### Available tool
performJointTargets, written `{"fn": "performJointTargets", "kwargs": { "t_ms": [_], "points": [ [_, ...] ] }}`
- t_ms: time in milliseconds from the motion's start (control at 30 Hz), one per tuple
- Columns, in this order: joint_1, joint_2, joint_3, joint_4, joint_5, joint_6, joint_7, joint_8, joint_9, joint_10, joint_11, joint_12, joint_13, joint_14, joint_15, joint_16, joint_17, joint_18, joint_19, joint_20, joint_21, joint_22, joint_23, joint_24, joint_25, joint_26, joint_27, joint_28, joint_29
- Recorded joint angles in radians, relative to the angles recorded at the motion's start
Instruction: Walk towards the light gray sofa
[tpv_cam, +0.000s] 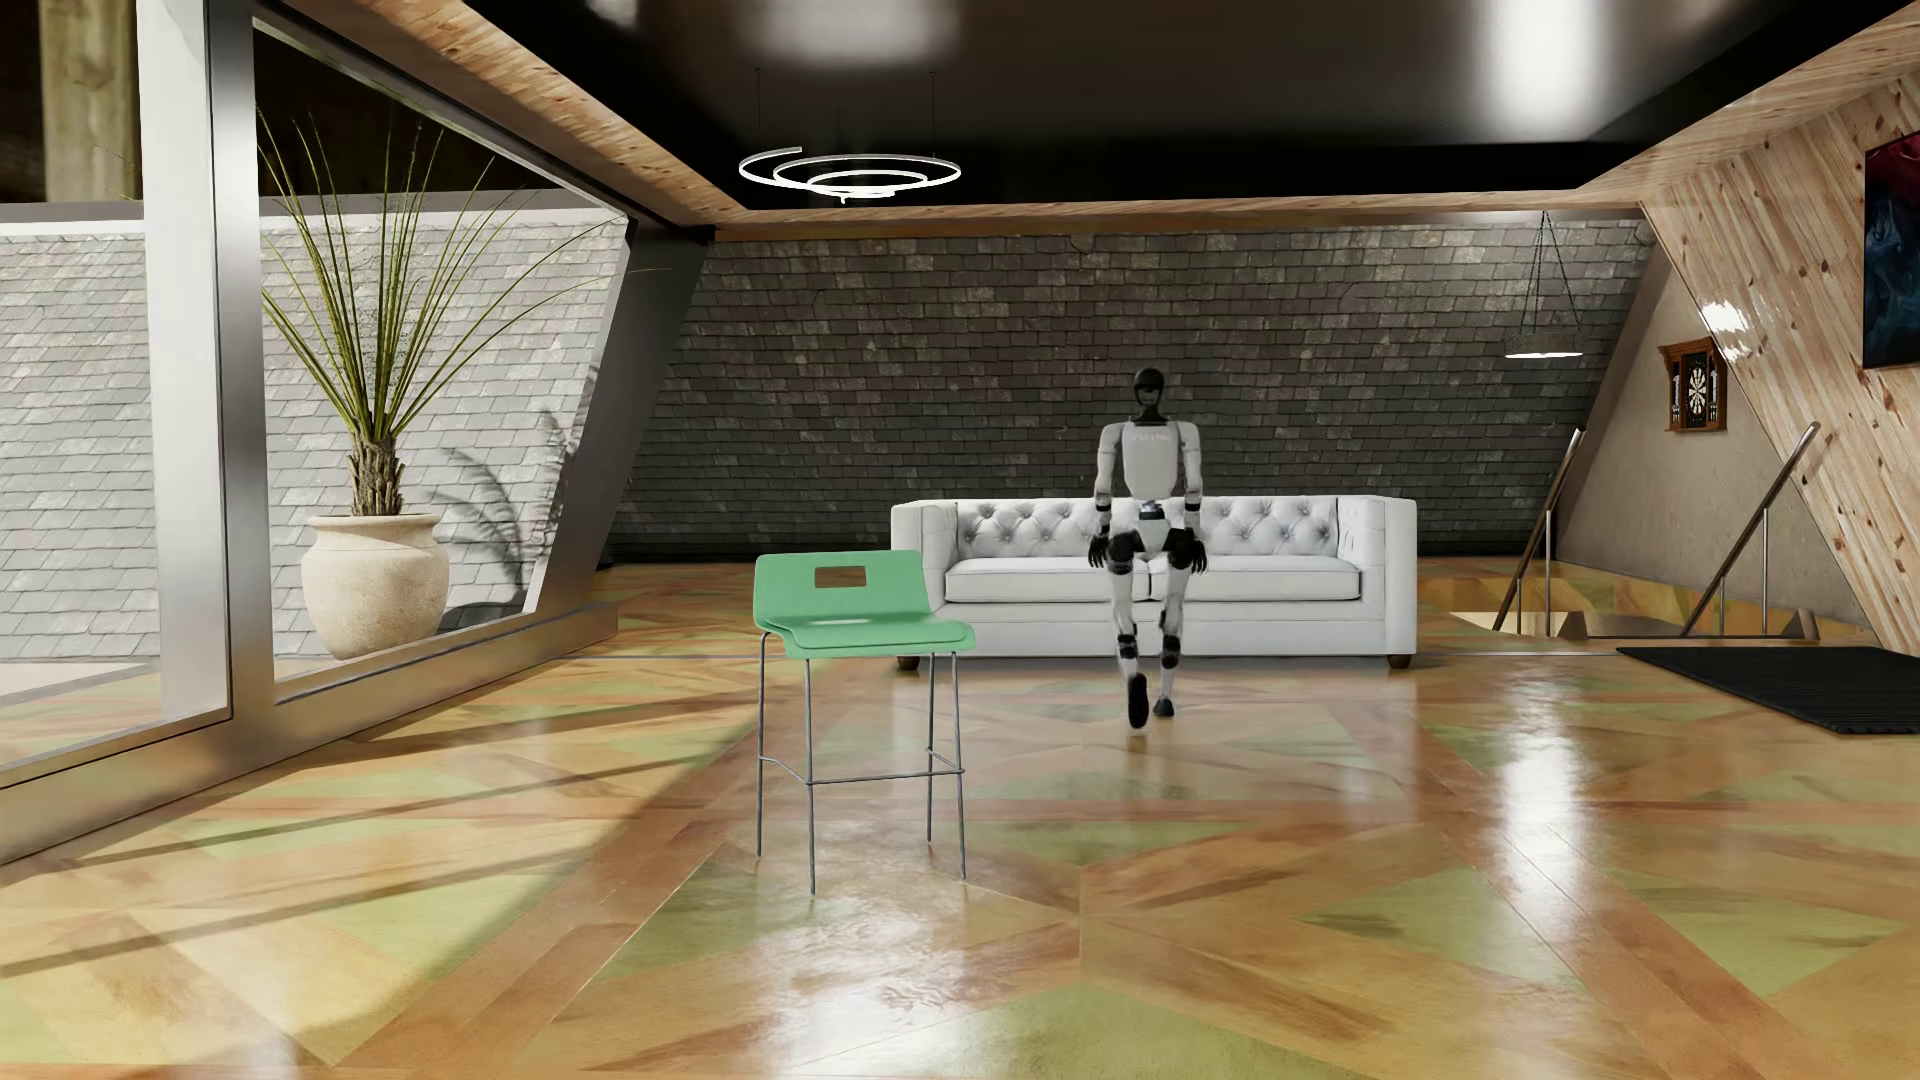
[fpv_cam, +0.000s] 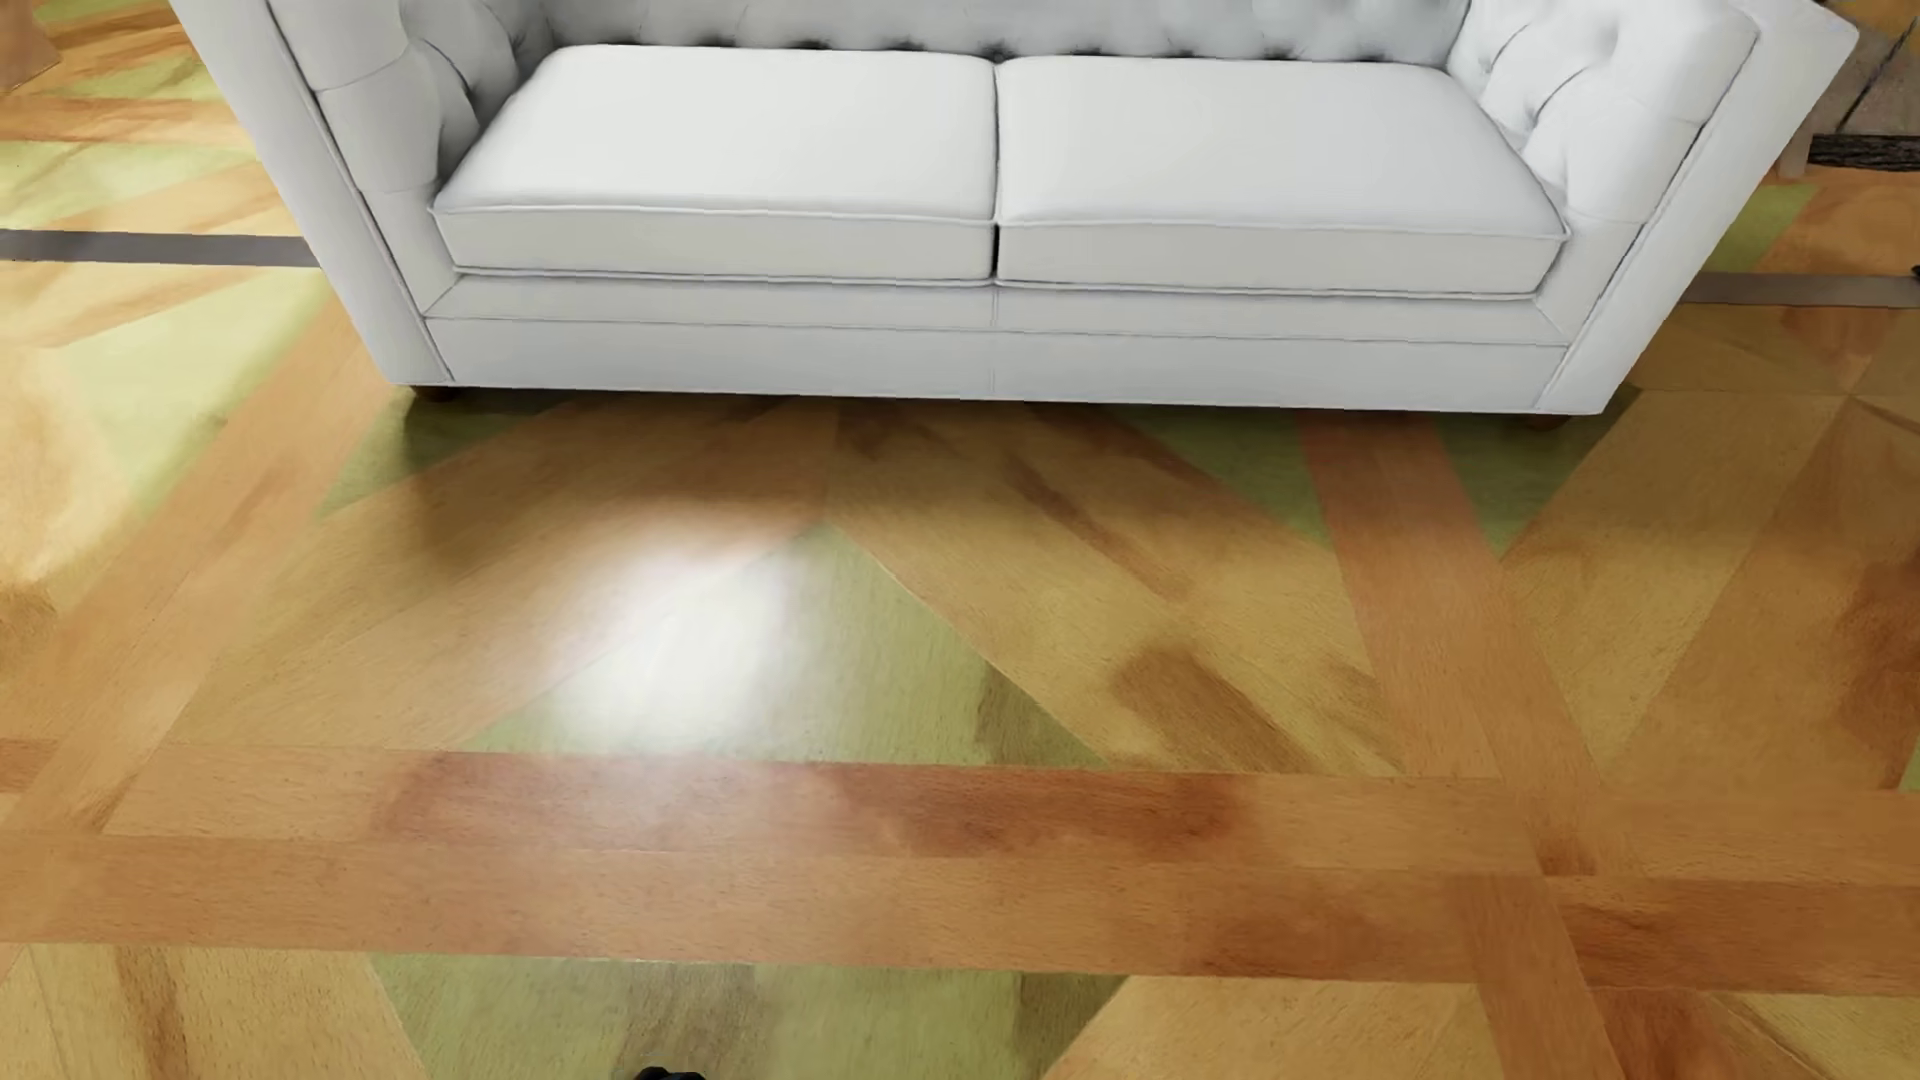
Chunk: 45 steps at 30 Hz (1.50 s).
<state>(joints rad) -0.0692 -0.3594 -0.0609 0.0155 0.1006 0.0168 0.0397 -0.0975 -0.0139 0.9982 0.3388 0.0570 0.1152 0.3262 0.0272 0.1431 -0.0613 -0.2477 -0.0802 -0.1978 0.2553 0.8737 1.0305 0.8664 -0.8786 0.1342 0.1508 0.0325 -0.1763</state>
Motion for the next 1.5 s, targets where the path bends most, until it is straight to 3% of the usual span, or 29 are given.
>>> {"fn": "performJointTargets", "kwargs": {
  "t_ms": [33,67,133,167,233,300,367,433,467,500,533,567,600,667,700,733,800,833,900,933,1000,1067,1133,1200,1233,1300,1367,1433,1500],
  "points": [
    [-0.087,0.028,0.003,0.046,0.021,0.014,-0.007,-0.014,0.005,0.124,0.013,0.013,-0.029,0.006,-0.037,0.024,0.003,0.0,-0.009,-0.021,0.003,-0.009,-0.015,0.011,-0.007,-0.02,-0.014,-0.028,-0.007],
    [-0.172,0.053,0.01,0.087,0.044,0.028,-0.022,-0.02,0.012,0.212,0.031,0.031,-0.063,-0.084,-0.075,0.048,0.007,-0.004,-0.012,-0.026,0.008,-0.027,-0.032,0.017,-0.01,-0.034,-0.024,-0.028,-0.015],
    [-0.306,0.115,0.03,0.169,0.088,0.05,0.0,-0.004,0.024,0.244,0.054,0.085,-0.15,-0.284,-0.144,0.049,0.009,0.087,-0.011,0.024,0.024,-0.074,-0.04,-0.013,-0.022,-0.006,-0.04,0.039,-0.024],
    [-0.357,0.149,0.044,0.181,0.105,0.057,0.009,0.015,0.027,0.188,0.061,0.11,-0.192,-0.366,-0.171,0.037,0.007,0.143,-0.014,0.066,0.033,-0.088,-0.043,-0.046,-0.028,0.011,-0.047,0.075,-0.024],
    [-0.428,0.219,0.07,0.146,0.123,0.061,0.003,0.059,0.03,-0.037,0.052,0.142,-0.27,-0.459,-0.205,0.013,0.005,0.173,-0.016,0.117,0.045,-0.098,-0.059,-0.091,-0.028,0.031,-0.056,0.103,-0.022],
    [-0.463,0.289,0.087,0.11,0.13,0.057,0.013,0.092,0.028,-0.35,0.017,0.146,-0.318,-0.425,-0.219,0.009,0.009,0.181,-0.016,0.112,0.045,-0.091,-0.101,-0.079,-0.004,0.036,-0.072,0.084,-0.037],
    [-0.46,0.364,0.095,0.089,0.136,0.051,0.083,0.122,0.024,-0.687,-0.045,0.144,-0.332,-0.362,-0.219,0.005,0.012,0.147,-0.015,0.103,0.062,-0.093,-0.155,-0.058,0.031,0.032,-0.102,0.053,-0.055],
    [-0.479,0.433,0.103,0.072,0.149,0.045,0.117,0.155,0.018,-0.828,-0.063,0.154,-0.325,-0.397,-0.236,-0.002,0.015,0.058,-0.017,0.123,0.107,-0.107,-0.179,-0.056,0.051,0.028,-0.13,0.041,-0.06],
    [-0.475,0.465,0.109,0.058,0.15,0.04,0.089,0.172,0.015,-0.817,-0.057,0.16,-0.314,-0.369,-0.238,-0.011,0.014,0.071,-0.013,0.135,0.13,-0.112,-0.174,-0.055,0.048,0.03,-0.132,0.044,-0.061],
    [-0.475,0.507,0.116,0.036,0.142,0.033,0.054,0.186,0.011,-0.755,-0.043,0.166,-0.296,-0.309,-0.236,-0.024,0.013,0.14,-0.004,0.145,0.144,-0.112,-0.158,-0.055,0.041,0.034,-0.123,0.05,-0.067],
    [-0.459,0.543,0.12,0.021,0.128,0.022,0.052,0.197,0.007,-0.707,-0.021,0.171,-0.27,-0.247,-0.214,-0.039,0.016,0.221,0.012,0.154,0.146,-0.105,-0.132,-0.052,0.036,0.039,-0.1,0.057,-0.077],
    [-0.437,0.562,0.123,0.006,0.111,0.005,0.062,0.211,0.002,-0.66,0.023,0.172,-0.24,-0.226,-0.167,-0.051,0.021,0.257,0.044,0.161,0.136,-0.091,-0.094,-0.047,0.037,0.044,-0.063,0.063,-0.085],
    [-0.415,0.557,0.126,-0.013,0.09,-0.014,0.079,0.23,-0.003,-0.63,0.093,0.168,-0.21,-0.25,-0.102,-0.063,0.025,0.289,0.121,0.17,0.124,-0.07,-0.048,-0.041,0.042,0.051,-0.021,0.067,-0.08],
    [-0.353,0.452,0.134,-0.043,0.065,-0.047,0.134,0.271,-0.008,-0.607,0.375,0.143,-0.178,-0.319,0.099,-0.095,-0.01,0.331,0.323,0.205,0.172,-0.045,0.026,-0.042,0.001,0.068,-0.002,0.062,0.036],
    [-0.326,0.364,0.147,-0.049,0.044,-0.057,0.171,0.215,-0.006,-0.598,0.543,0.131,-0.176,-0.353,0.204,-0.113,-0.056,0.336,0.328,0.217,0.225,-0.048,0.035,-0.046,-0.046,0.065,-0.032,0.063,0.112],
    [-0.294,0.267,0.157,-0.055,0.009,-0.067,0.203,0.19,-0.004,-0.595,0.696,0.117,-0.176,-0.387,0.243,-0.125,-0.108,0.334,0.328,0.214,0.267,-0.056,0.018,-0.046,-0.083,0.053,-0.071,0.068,0.166],
    [-0.224,0.084,0.156,-0.081,-0.063,-0.09,0.243,0.209,0.004,-0.587,0.887,0.092,-0.148,-0.454,0.109,-0.118,-0.194,0.322,0.33,0.172,0.246,-0.044,-0.057,-0.02,-0.061,-0.011,-0.098,0.099,0.18],
    [-0.188,0.005,0.145,-0.1,-0.119,-0.101,0.246,0.214,0.008,-0.581,0.909,0.057,-0.12,-0.484,0.047,-0.11,-0.222,0.321,0.328,0.152,0.187,-0.026,-0.098,-0.001,-0.011,-0.026,-0.086,0.103,0.151],
    [-0.115,-0.11,0.114,-0.138,-0.224,-0.117,0.226,0.16,0.016,-0.579,0.807,-0.001,-0.071,-0.529,-0.125,-0.104,-0.211,0.319,0.205,0.13,0.043,-0.004,-0.149,0.021,0.101,-0.038,-0.012,0.108,0.044],
    [-0.077,-0.146,0.097,-0.154,-0.263,-0.122,0.209,0.124,0.017,-0.588,0.688,-0.029,-0.052,-0.544,-0.167,-0.1,-0.195,0.314,0.17,0.122,-0.027,-0.004,-0.171,0.023,0.148,-0.036,0.022,0.11,-0.01],
    [-0.006,-0.18,0.064,-0.173,-0.286,-0.124,0.175,0.067,0.013,-0.628,0.371,-0.076,-0.033,-0.555,-0.125,-0.087,-0.158,0.307,0.122,0.106,-0.097,-0.015,-0.194,0.022,0.195,-0.04,0.057,0.116,-0.069],
    [0.064,-0.18,0.04,-0.182,-0.256,-0.121,0.142,0.071,0.009,-0.683,0.039,-0.102,-0.026,-0.558,-0.014,-0.075,-0.138,0.295,0.111,0.089,-0.077,-0.042,-0.189,0.005,0.172,-0.057,0.048,0.12,-0.043],
    [0.131,-0.17,0.026,-0.19,-0.236,-0.117,0.106,0.09,0.008,-0.71,-0.149,-0.114,-0.01,-0.572,-0.029,-0.069,-0.12,0.284,0.17,0.067,-0.052,-0.063,-0.183,-0.011,0.124,-0.07,0.031,0.124,-0.028],
    [0.192,-0.151,0.015,-0.181,-0.214,-0.11,0.062,0.121,0.006,-0.713,-0.116,-0.109,0.014,-0.573,0.108,-0.064,-0.077,0.279,0.115,0.05,-0.061,-0.072,-0.169,-0.018,0.093,-0.065,0.052,0.125,-0.055],
    [0.22,-0.128,0.012,-0.168,-0.212,-0.101,0.044,0.109,0.003,-0.697,-0.094,-0.096,0.022,-0.55,0.155,-0.065,-0.051,0.274,0.127,0.052,-0.07,-0.068,-0.149,-0.023,0.081,-0.055,0.077,0.13,-0.068],
    [0.23,-0.077,0.01,-0.123,-0.197,-0.071,0.025,0.069,-0.008,-0.637,-0.083,-0.053,0.017,-0.452,0.136,-0.074,-0.006,0.278,0.144,0.075,-0.076,-0.04,-0.086,-0.035,0.05,-0.015,0.14,0.136,-0.076],
    [0.163,-0.034,0.01,-0.074,-0.182,-0.038,0.012,0.022,-0.014,-0.481,-0.079,-0.015,-0.003,-0.311,0.088,-0.068,0.019,0.26,0.136,0.061,-0.079,-0.012,-0.051,-0.026,0.036,0.001,0.158,0.069,-0.053],
    [0.027,-0.025,0.012,0.018,-0.169,-0.01,0.08,-0.025,-0.008,-0.214,-0.034,0.01,-0.037,-0.191,0.032,-0.016,0.017,0.175,0.111,-0.002,-0.055,-0.027,-0.053,0.013,0.027,-0.046,0.097,-0.02,-0.007],
    [-0.113,-0.014,0.024,0.161,-0.144,0.023,0.164,-0.068,0.002,0.039,0.007,0.039,-0.086,-0.149,-0.019,0.032,-0.01,0.121,0.086,-0.016,-0.009,-0.067,-0.059,0.029,0.01,-0.062,0.009,-0.023,0.051]
  ]
}}
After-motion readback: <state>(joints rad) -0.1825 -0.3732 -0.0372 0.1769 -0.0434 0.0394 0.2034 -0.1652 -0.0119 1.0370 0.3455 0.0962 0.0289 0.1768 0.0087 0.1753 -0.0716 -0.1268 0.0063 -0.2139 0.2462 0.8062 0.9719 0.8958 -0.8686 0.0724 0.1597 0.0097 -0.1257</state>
